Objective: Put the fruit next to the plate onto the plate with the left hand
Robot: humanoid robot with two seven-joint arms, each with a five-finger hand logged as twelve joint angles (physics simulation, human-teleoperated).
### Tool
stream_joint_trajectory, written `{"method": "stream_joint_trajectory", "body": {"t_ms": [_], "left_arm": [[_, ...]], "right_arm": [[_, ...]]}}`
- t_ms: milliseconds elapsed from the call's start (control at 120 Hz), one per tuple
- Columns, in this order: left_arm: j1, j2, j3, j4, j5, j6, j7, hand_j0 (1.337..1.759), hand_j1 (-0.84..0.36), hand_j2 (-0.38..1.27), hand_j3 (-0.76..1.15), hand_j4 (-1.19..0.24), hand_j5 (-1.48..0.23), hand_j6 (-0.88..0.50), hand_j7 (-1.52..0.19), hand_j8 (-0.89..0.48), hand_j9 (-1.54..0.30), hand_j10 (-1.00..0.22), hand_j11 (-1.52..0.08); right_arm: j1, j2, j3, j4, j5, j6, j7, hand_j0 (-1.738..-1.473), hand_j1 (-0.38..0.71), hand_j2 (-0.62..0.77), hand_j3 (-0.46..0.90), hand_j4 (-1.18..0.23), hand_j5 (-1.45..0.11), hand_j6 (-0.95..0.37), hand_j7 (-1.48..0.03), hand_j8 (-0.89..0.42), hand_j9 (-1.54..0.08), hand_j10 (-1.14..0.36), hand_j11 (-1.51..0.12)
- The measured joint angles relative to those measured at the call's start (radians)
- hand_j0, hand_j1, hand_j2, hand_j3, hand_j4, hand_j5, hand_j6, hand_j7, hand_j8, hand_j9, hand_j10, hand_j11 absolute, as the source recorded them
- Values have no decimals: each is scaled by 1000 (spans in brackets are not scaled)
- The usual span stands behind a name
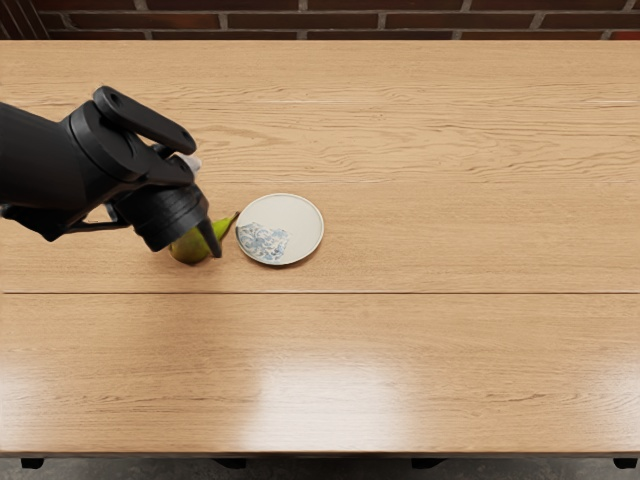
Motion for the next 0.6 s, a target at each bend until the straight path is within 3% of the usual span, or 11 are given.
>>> {"method": "stream_joint_trajectory", "body": {"t_ms": [600], "left_arm": [[142,0,-19,68,66,6,-1,1658,192,27,0,-132,-171,-132,-171,-132,-171,-132,-171]], "right_arm": [[0,0,0,0,0,0,0,-1658,-331,-3,0,-15,-19,-15,-19,-15,-19,-15,-19]]}}
